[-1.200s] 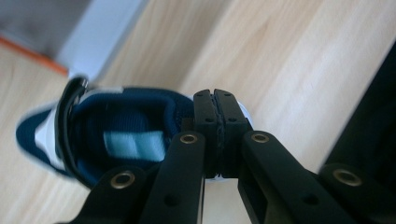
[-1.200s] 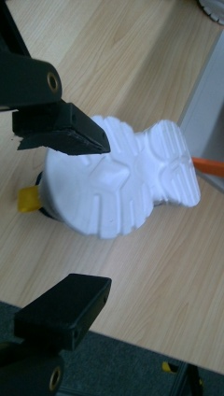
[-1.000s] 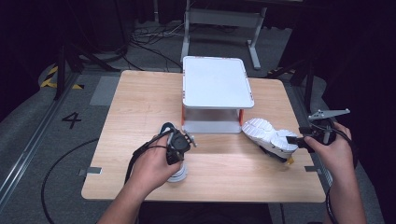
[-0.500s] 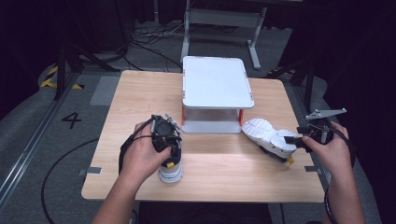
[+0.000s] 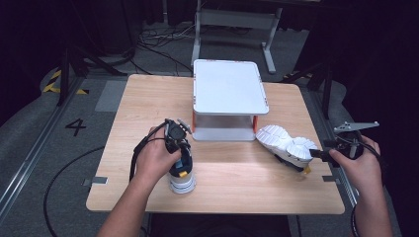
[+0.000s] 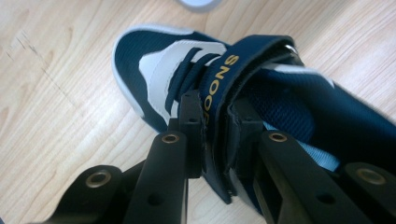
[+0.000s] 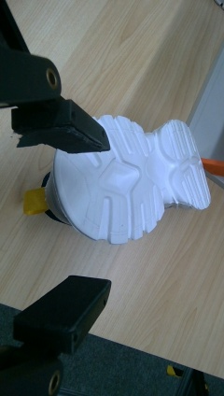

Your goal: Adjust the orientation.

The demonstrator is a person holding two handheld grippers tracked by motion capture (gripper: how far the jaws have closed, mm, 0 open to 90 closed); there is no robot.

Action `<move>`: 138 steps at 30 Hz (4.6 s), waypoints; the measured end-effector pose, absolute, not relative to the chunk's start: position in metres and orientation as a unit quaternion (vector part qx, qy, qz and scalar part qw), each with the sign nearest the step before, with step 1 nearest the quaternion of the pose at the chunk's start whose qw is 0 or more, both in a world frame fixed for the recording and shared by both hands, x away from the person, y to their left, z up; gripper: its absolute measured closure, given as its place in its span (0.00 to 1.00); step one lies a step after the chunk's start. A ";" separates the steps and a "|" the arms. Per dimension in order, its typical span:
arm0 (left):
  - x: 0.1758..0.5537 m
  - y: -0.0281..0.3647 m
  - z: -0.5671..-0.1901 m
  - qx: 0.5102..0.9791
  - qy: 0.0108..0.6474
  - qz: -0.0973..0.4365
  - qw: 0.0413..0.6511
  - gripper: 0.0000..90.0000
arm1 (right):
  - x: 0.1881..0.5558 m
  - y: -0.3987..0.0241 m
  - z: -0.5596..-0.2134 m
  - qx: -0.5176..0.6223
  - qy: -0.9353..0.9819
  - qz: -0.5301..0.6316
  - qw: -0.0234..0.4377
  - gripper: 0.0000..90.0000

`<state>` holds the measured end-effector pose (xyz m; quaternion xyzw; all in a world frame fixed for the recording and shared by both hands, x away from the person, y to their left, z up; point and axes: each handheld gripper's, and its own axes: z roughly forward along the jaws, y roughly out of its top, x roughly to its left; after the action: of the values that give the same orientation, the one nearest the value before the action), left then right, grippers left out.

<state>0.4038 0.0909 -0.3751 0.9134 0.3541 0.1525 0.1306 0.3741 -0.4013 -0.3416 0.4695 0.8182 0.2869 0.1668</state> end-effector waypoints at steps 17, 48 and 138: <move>0.428 0.003 -0.359 0.930 0.274 0.171 0.176 0.88 | 0.365 -0.409 -0.341 0.480 0.811 0.287 0.172 0.31; 0.397 0.023 -0.329 0.884 0.328 0.199 0.267 0.46 | 0.374 -0.399 -0.343 0.466 0.817 0.292 0.170 0.29; 0.441 0.013 -0.427 0.842 0.389 0.212 0.308 0.58 | 0.370 -0.406 -0.348 0.484 0.793 0.309 0.205 0.30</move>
<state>0.4410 0.0127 -0.4272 0.8422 0.3886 0.2117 0.3082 0.3702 -0.4062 -0.3478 0.4841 0.7926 0.3090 0.2051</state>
